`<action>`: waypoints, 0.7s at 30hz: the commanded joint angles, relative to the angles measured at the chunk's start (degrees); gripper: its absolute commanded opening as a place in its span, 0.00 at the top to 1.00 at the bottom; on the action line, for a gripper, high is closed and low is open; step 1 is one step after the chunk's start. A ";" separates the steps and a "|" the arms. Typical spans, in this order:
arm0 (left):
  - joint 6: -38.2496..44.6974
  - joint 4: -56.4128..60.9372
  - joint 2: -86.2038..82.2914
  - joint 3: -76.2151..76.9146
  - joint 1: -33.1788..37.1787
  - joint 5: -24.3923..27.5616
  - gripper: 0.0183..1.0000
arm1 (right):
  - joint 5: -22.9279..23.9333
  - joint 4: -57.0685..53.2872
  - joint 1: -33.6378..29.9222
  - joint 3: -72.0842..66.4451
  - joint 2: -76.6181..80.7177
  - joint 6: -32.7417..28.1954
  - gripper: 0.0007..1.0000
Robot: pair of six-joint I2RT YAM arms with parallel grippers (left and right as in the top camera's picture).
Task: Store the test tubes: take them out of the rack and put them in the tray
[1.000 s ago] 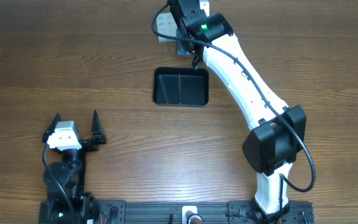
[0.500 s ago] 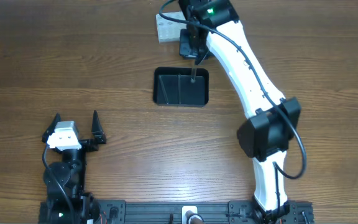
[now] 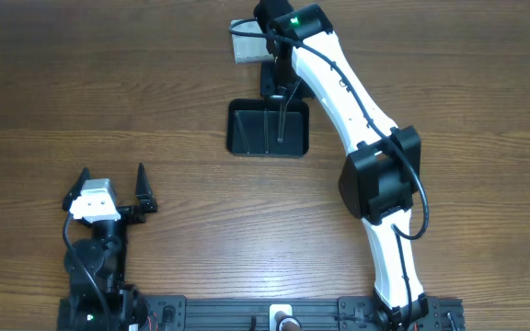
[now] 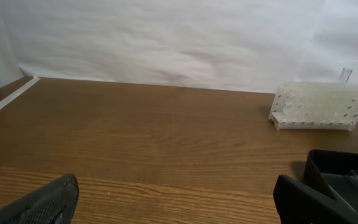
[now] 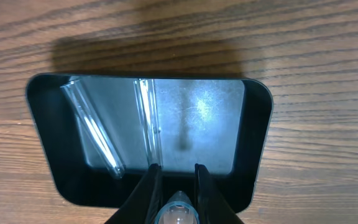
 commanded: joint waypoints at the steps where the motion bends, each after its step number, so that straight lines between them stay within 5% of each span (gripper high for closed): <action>1: 0.85 -0.04 -0.46 -0.24 0.24 0.39 0.00 | -0.37 -0.17 0.09 1.27 2.05 0.59 0.99; 21: 0.83 -0.04 -0.46 -0.24 0.24 0.39 0.00 | -0.33 0.98 0.07 1.27 7.34 1.38 0.99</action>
